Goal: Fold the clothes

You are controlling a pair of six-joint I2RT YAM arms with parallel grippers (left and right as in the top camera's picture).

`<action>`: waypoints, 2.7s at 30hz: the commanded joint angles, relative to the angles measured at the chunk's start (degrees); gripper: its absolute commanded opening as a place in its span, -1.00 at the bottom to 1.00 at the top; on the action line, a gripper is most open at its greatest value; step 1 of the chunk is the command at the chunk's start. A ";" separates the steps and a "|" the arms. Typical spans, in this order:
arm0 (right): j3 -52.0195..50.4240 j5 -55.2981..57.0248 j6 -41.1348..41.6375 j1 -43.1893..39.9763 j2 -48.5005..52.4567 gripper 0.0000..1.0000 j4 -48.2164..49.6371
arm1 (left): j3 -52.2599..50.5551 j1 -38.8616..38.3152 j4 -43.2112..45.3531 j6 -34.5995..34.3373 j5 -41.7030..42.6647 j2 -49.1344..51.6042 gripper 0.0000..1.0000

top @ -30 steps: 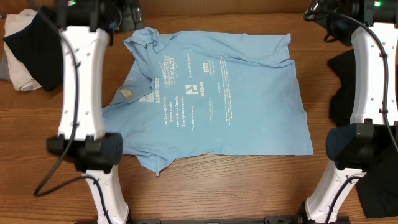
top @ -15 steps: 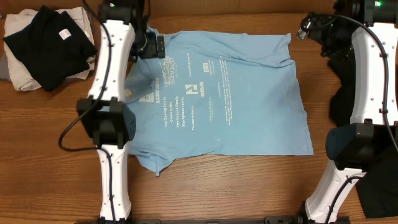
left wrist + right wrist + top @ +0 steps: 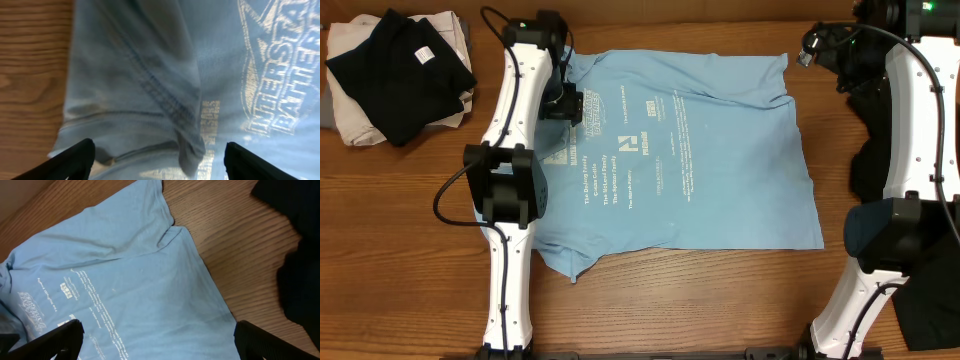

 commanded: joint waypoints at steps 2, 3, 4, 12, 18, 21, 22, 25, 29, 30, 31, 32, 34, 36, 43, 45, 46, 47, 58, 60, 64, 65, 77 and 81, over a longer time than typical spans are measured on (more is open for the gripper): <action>1.20 -0.31 -0.50 0.20 -1.38 1.00 0.31 | 0.09 -0.83 0.11 1.25 -1.57 0.94 0.55; 1.20 -0.33 -0.50 0.20 -1.38 1.00 0.31 | 0.09 -0.81 0.07 1.25 -1.57 1.01 0.55; 1.20 -0.33 -0.48 0.20 -1.38 1.00 0.31 | 0.09 -0.79 0.04 1.25 -1.55 1.05 0.56; 1.20 -0.31 -0.50 0.20 -1.16 1.00 0.68 | 0.07 -0.85 -0.35 1.68 -1.53 1.29 0.52; 1.18 -0.31 -0.52 0.20 -1.16 1.00 0.98 | 0.04 -0.87 -0.59 1.66 -1.53 1.49 0.47; 1.18 -0.31 -0.52 0.20 -1.16 1.00 0.98 | 0.04 -0.87 -0.61 1.68 -1.53 1.49 0.26; 1.18 -0.31 -0.52 0.20 -1.16 1.00 1.03 | 0.04 -0.87 -0.61 1.68 -1.55 1.51 0.17; 1.18 -0.31 -0.52 0.20 -1.16 1.00 1.33 | 0.00 -0.87 -0.59 1.70 -1.53 1.51 0.16; 1.18 -0.31 -0.50 0.20 -1.16 1.00 1.55 | 0.00 -0.98 -0.61 2.29 -1.20 1.51 0.18; 1.18 -0.31 -0.50 0.20 -1.16 1.00 1.64 | 0.00 -1.07 -0.59 2.56 -1.09 1.51 0.19; 1.20 -0.31 -0.50 0.20 -1.16 1.00 1.75 | 0.00 -1.14 -0.61 2.58 -1.09 1.51 0.21; 1.18 -0.31 -0.52 0.20 -1.16 1.00 1.84 | 0.00 -1.22 -0.59 2.54 -1.03 1.51 0.23; 1.18 -0.31 -0.52 0.20 -1.16 1.00 2.05 | -0.13 -1.38 -0.57 2.56 0.04 1.51 0.24; 1.18 -0.31 -0.50 0.20 -1.16 1.00 2.47 | -0.59 -1.51 -0.37 2.51 0.44 1.51 0.24; 1.18 -0.31 -0.50 0.20 -1.16 1.00 3.15 | -1.77 -1.40 -0.61 1.42 0.39 1.51 0.11; 1.18 -0.31 -0.52 0.20 -1.16 1.00 3.15 | -1.77 -1.40 -0.33 1.44 0.37 1.51 0.12; 1.20 -0.31 -0.52 0.20 -1.16 1.00 3.15 | -1.84 -1.40 -0.09 1.44 0.39 1.53 0.14; 1.18 -0.31 -0.52 0.20 -1.16 1.00 3.15 | -1.84 -1.40 0.11 1.44 0.39 1.53 0.14; 1.18 -0.11 -1.97 0.20 -1.16 1.00 3.19 | -1.84 -1.46 -0.04 1.42 0.44 1.53 -0.47; 1.18 -0.11 -1.97 0.20 -1.16 1.00 3.21 | -1.84 -1.46 -0.04 1.44 0.42 1.53 -0.60; 1.18 -0.11 -1.97 0.20 -1.16 1.00 3.21 | -1.84 -1.49 0.22 1.46 0.42 1.53 -0.91; 1.18 -0.11 -1.97 0.20 -1.16 1.00 3.21 | -1.84 -1.46 0.33 1.49 0.39 1.53 -0.92; 1.18 -0.09 -1.95 0.20 -1.16 0.98 3.37 | -0.79 2.49 0.48 -1.16 -13.53 0.98 -0.92; 1.18 -0.11 -1.95 0.20 -1.11 0.95 4.00 | 0.42 6.01 0.13 -4.83 -18.69 0.98 -0.91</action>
